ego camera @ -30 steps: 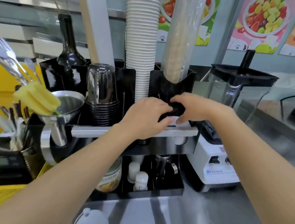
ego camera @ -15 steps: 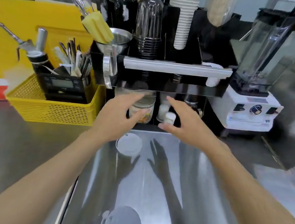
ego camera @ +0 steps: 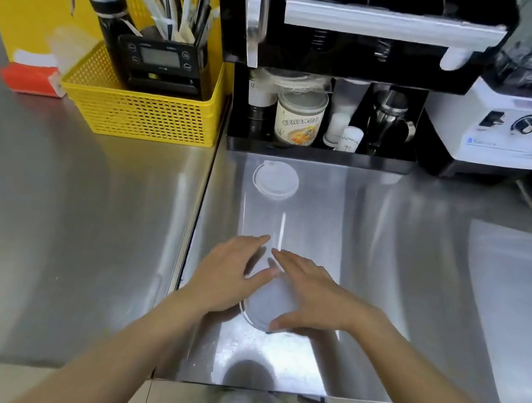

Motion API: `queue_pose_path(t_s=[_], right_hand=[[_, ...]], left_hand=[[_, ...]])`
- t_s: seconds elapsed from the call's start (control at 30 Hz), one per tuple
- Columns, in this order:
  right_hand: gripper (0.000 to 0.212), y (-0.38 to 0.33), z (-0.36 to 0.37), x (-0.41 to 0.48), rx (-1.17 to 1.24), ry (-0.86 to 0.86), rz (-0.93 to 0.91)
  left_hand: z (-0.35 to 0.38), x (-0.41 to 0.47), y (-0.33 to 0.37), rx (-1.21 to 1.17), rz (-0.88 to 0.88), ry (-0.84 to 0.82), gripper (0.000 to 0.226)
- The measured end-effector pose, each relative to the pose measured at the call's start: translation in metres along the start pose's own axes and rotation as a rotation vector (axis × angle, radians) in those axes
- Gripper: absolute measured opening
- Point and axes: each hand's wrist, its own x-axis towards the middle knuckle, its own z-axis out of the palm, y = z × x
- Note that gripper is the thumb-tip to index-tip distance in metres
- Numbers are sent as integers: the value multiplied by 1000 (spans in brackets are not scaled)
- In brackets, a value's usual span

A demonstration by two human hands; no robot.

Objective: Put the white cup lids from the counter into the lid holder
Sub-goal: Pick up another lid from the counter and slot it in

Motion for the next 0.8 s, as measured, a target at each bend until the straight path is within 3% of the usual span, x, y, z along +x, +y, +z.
queue_pose_path(t_s=[0.2,0.43,0.53,0.8], right_hand=[[92,-6,22,-12,-37,75,3],[89,-4,12,-11,39,179,7],[86,-5,-11,-7,23,314,-25],[80,3,-115,-5,-111,584,-119]], left_hand=[[24,-31,-5,-61,75,-42,65],[23,-27,-9,-144,41,-99,92],[10,-4,0,-225,44,-57,89],[-47,81,56,-131,228,105,83]])
